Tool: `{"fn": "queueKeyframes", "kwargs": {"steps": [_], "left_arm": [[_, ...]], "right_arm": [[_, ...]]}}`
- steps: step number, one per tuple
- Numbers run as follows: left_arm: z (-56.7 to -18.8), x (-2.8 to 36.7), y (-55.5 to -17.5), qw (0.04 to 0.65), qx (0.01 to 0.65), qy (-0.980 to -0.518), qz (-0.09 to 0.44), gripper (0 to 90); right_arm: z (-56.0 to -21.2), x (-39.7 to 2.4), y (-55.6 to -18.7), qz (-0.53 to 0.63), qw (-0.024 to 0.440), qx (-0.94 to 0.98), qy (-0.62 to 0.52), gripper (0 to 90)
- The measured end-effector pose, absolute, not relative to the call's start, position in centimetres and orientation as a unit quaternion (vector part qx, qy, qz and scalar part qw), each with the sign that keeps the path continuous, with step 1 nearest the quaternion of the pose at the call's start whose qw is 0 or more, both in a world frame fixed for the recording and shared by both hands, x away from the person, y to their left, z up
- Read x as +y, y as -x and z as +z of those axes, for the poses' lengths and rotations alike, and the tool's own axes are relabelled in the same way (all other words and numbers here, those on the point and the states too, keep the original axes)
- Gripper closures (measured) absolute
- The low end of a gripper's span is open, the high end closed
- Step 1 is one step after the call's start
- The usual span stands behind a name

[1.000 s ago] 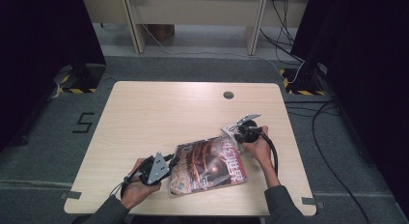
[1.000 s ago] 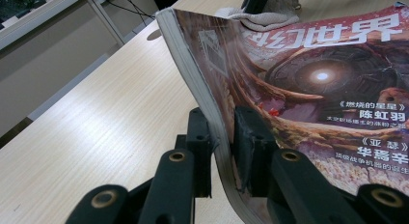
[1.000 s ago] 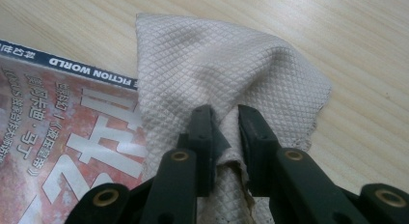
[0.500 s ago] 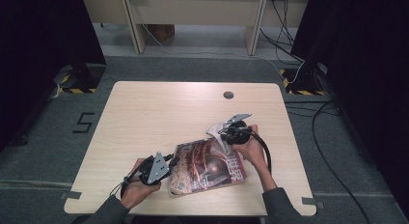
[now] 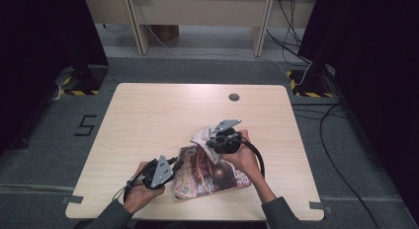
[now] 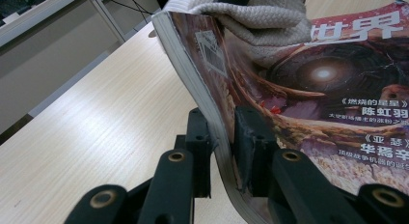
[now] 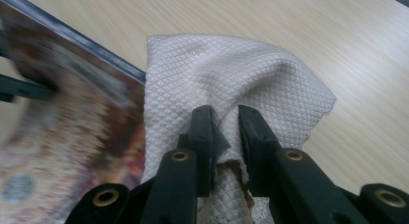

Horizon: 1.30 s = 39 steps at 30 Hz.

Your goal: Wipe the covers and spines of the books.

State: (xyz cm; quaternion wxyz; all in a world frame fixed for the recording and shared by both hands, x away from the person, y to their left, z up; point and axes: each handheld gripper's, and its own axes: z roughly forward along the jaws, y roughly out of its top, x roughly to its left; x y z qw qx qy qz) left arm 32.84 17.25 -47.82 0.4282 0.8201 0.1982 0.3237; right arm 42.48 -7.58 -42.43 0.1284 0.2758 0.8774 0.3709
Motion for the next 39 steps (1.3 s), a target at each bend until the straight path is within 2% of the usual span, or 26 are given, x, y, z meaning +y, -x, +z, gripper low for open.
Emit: {"fn": "queueKeyframes", "kwargs": {"steps": [18, 27, 39], "left_arm": [[-47.8, 16.9, -32.6, 0.423, 0.189, -0.821, 0.333, 77.2], [-47.8, 16.9, -32.6, 0.422, 0.186, -0.821, 0.337, 77.2], [-47.8, 16.9, -32.6, 0.420, 0.185, -0.822, 0.338, 76.6]], "right_arm": [[-40.0, -3.9, -39.1, 0.424, 0.100, 0.875, -0.210, 77.4], [-40.6, -5.1, -40.1, 0.409, 0.103, 0.877, -0.229, 77.6], [-43.2, -9.5, -43.9, 0.371, 0.105, 0.871, -0.303, 77.6]]}}
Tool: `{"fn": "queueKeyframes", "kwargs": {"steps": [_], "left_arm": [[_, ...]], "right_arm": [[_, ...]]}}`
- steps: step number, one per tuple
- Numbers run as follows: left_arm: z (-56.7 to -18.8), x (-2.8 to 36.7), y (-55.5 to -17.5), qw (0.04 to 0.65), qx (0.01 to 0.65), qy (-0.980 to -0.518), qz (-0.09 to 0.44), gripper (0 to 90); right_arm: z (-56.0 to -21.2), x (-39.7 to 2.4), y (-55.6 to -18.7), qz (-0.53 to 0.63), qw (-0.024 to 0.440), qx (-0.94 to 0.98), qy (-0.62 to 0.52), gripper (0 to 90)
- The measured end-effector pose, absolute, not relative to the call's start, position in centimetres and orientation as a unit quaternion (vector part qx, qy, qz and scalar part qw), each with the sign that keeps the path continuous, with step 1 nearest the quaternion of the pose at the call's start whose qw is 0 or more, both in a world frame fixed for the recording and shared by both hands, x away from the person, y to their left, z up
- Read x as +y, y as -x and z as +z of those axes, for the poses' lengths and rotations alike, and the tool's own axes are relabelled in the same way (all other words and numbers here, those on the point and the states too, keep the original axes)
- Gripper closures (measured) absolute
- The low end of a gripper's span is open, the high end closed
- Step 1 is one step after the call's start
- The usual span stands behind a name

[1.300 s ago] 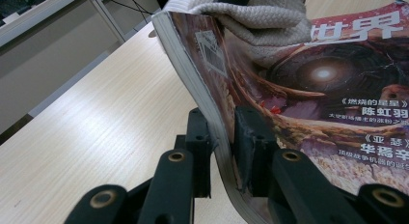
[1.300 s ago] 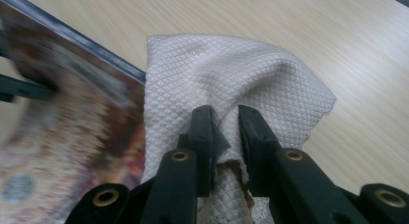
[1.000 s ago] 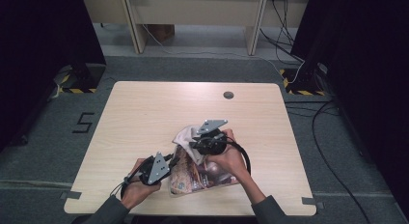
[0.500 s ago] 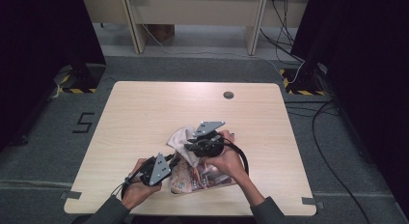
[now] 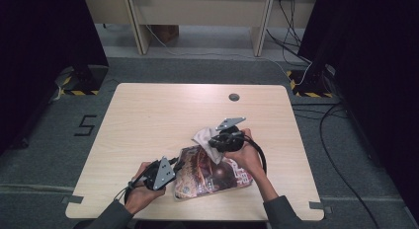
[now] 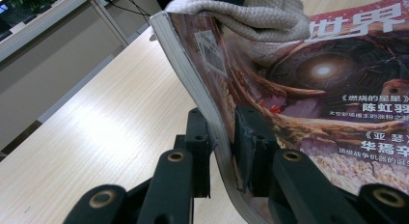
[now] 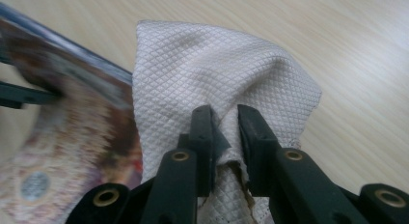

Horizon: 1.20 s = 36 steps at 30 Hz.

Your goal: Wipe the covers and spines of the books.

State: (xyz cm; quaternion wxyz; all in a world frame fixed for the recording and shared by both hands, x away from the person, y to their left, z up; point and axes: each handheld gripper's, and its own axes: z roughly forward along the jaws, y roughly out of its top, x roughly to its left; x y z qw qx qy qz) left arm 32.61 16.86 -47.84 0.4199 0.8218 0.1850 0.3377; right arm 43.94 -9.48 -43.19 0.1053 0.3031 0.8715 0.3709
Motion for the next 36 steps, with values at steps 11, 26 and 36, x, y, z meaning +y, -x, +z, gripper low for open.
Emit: {"fn": "queueKeyframes", "kwargs": {"steps": [11, 26, 36], "left_arm": [[-47.8, 16.8, -32.4, 0.420, 0.179, -0.822, 0.341, 76.8], [-47.6, 16.8, -32.3, 0.424, 0.177, -0.820, 0.340, 76.6], [-47.7, 16.9, -32.4, 0.426, 0.183, -0.819, 0.338, 76.2]], "right_arm": [[-46.5, -15.0, -47.5, 0.334, 0.112, 0.848, -0.395, 77.6], [-48.9, -19.0, -49.1, 0.310, 0.109, 0.832, -0.448, 77.6], [-45.4, -20.1, -47.7, 0.337, 0.144, 0.820, -0.440, 77.7]]}}
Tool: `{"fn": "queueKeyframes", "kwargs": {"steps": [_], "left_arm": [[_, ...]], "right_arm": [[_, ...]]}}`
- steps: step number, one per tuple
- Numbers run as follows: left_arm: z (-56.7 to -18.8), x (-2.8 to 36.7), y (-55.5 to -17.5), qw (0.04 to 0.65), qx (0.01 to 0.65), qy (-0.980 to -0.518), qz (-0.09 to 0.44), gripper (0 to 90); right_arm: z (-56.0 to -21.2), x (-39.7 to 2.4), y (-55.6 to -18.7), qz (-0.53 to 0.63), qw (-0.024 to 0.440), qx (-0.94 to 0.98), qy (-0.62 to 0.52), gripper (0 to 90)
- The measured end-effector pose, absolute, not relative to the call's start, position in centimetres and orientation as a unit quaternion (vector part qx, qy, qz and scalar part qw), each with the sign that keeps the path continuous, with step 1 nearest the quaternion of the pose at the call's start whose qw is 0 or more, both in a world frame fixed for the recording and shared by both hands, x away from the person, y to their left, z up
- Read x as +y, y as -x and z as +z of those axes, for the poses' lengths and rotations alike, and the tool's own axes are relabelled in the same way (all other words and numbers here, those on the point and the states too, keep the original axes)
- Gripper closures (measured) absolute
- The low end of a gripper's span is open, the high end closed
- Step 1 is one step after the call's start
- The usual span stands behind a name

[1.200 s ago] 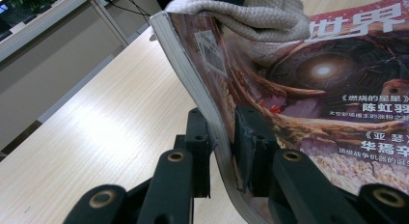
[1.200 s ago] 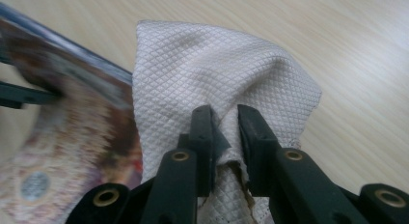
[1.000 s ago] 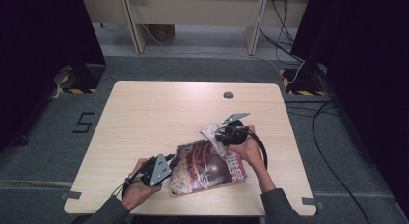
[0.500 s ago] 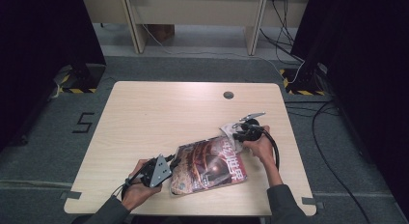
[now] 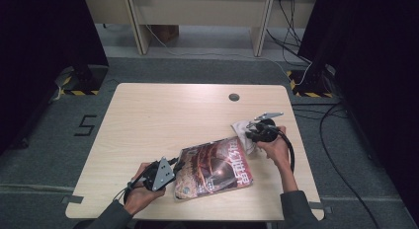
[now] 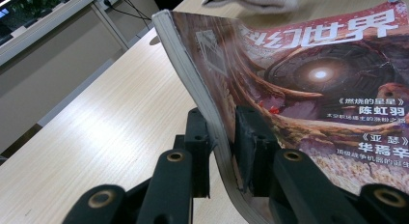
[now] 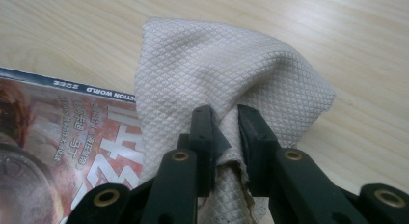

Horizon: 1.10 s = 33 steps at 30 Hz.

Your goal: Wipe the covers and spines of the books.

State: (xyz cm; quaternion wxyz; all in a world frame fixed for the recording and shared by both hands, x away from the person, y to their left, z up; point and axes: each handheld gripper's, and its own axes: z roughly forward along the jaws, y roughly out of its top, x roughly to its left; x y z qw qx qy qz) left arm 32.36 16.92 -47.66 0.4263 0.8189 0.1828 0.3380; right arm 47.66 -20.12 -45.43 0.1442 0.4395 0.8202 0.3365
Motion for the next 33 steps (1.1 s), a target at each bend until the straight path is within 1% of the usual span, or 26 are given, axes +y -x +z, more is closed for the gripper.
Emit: {"fn": "queueKeyframes", "kwargs": {"steps": [5, 12, 19, 23, 27, 33], "left_arm": [[-47.7, 17.0, -32.4, 0.427, 0.184, -0.819, 0.337, 76.2], [-47.7, 17.0, -32.3, 0.427, 0.182, -0.819, 0.337, 76.2], [-47.7, 17.0, -32.4, 0.427, 0.182, -0.819, 0.338, 76.2], [-47.7, 16.9, -32.4, 0.427, 0.182, -0.819, 0.338, 76.2], [-47.7, 16.9, -32.4, 0.426, 0.182, -0.819, 0.338, 76.2], [-47.7, 16.9, -32.5, 0.427, 0.182, -0.819, 0.338, 76.2]], "right_arm": [[-45.2, -21.3, -46.9, 0.324, 0.161, 0.820, -0.443, 77.7], [-46.4, -24.0, -46.2, 0.299, 0.166, 0.814, -0.470, 77.6], [-46.8, -26.0, -45.2, 0.280, 0.176, 0.806, -0.490, 77.5], [-47.1, -26.3, -45.2, 0.272, 0.176, 0.808, -0.492, 77.4], [-47.8, -26.1, -45.3, 0.240, 0.183, 0.814, -0.497, 76.6], [-48.5, -26.1, -45.4, 0.229, 0.179, 0.814, -0.503, 72.6]]}}
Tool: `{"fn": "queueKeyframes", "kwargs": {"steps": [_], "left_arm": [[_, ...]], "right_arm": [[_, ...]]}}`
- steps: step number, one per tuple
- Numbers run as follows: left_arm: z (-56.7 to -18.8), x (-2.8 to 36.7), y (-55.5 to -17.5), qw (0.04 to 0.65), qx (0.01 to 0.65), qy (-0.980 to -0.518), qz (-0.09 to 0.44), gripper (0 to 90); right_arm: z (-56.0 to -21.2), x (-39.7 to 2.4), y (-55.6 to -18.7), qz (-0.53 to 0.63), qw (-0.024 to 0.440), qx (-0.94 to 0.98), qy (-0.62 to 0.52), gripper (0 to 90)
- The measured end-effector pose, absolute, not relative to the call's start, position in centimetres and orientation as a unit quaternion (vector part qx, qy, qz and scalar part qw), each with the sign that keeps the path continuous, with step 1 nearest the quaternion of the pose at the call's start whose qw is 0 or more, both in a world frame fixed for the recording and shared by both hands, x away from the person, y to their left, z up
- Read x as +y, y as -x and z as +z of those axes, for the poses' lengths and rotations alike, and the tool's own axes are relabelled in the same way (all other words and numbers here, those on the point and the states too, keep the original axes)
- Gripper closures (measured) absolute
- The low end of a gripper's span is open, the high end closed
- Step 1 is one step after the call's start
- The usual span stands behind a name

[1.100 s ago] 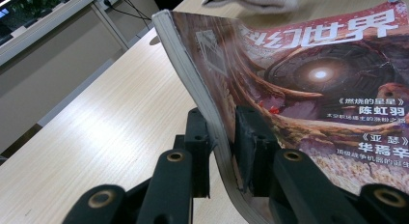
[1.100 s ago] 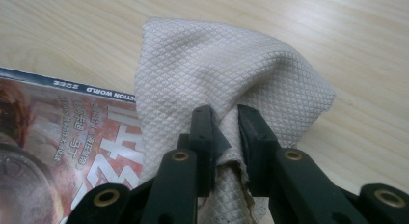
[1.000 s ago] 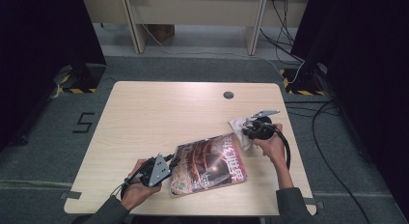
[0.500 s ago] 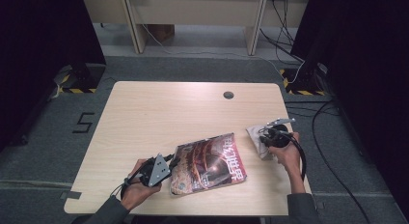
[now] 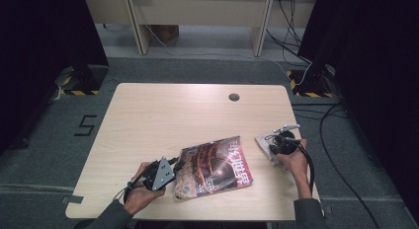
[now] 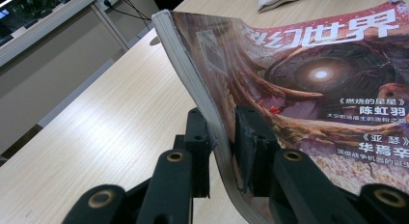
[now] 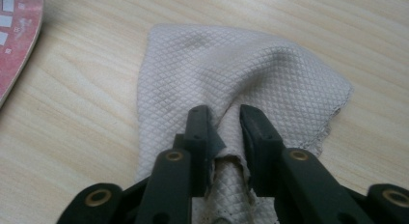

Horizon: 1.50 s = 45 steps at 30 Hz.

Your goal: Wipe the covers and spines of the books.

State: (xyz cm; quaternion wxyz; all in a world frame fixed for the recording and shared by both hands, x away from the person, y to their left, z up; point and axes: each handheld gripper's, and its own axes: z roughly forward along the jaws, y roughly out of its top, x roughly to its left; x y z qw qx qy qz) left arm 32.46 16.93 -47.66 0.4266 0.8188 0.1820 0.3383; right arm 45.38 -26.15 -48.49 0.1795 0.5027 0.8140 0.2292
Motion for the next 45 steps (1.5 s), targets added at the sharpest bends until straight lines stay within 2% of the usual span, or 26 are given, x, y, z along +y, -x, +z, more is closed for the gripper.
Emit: {"fn": "queueKeyframes", "kwargs": {"steps": [2, 6, 9, 14, 19, 27, 39, 43, 45], "left_arm": [[-47.7, 16.9, -32.4, 0.427, 0.182, -0.819, 0.338, 76.2], [-47.6, 16.9, -32.5, 0.427, 0.180, -0.819, 0.339, 76.2], [-47.6, 16.9, -32.5, 0.427, 0.179, -0.818, 0.341, 76.2], [-47.5, 16.8, -32.5, 0.426, 0.177, -0.819, 0.343, 76.3], [-47.5, 16.7, -32.4, 0.429, 0.175, -0.817, 0.344, 76.4], [-47.5, 16.5, -32.3, 0.430, 0.159, -0.817, 0.350, 76.7], [-47.3, 16.5, -32.4, 0.437, 0.144, -0.816, 0.349, 77.8], [-47.3, 16.7, -32.7, 0.444, 0.164, -0.813, 0.339, 79.4], [-47.3, 16.9, -33.0, 0.444, 0.183, -0.809, 0.339, 81.1]], "right_arm": [[-48.2, -26.1, -45.4, 0.232, 0.180, 0.814, -0.501, 68.0], [-46.8, -25.9, -45.2, 0.285, 0.202, 0.789, -0.506, 50.0], [-45.1, -24.9, -44.9, 0.385, 0.186, 0.774, -0.468, 47.4], [-44.1, -21.1, -44.4, 0.412, 0.159, 0.803, -0.401, 41.5], [-44.1, -17.8, -44.2, 0.427, 0.127, 0.821, -0.357, 40.6], [-43.9, -14.0, -43.6, 0.435, 0.102, 0.842, -0.301, 40.0], [-44.6, -11.1, -43.7, 0.413, 0.108, 0.872, -0.239, 35.6], [-44.7, -11.0, -43.7, 0.399, 0.120, 0.881, -0.224, 40.8], [-44.4, -11.2, -43.6, 0.395, 0.121, 0.886, -0.213, 48.2]]}}
